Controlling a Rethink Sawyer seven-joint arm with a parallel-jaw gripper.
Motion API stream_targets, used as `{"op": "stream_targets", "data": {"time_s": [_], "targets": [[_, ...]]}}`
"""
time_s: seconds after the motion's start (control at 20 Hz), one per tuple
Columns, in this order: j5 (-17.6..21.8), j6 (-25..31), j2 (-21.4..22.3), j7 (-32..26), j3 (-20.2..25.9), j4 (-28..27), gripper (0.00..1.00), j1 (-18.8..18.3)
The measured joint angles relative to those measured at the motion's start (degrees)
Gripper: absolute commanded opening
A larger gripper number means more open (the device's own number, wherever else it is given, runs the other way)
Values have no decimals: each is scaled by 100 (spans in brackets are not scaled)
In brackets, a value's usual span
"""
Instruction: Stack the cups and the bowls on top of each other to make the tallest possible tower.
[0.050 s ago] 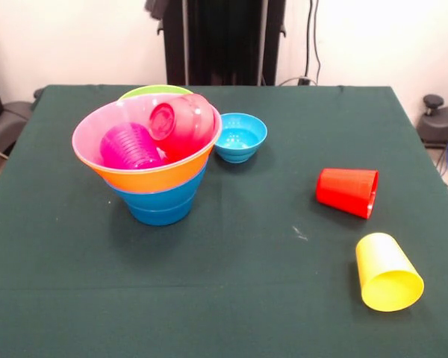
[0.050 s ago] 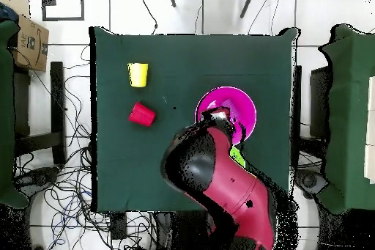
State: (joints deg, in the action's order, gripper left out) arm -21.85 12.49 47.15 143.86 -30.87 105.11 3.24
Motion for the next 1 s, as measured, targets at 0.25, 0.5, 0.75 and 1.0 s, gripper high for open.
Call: {"op": "stream_targets", "data": {"time_s": [0.25,0.5,0.75,1.0], "targets": [[24,-640,-100,0,591,-63,100,-678],[268,-850,-152,0,847,-132,100,-1012],[600,-847,-133,0,971,-195,100,-1135],[713,-849,-115,0,965,-254,100,-1009]]}}
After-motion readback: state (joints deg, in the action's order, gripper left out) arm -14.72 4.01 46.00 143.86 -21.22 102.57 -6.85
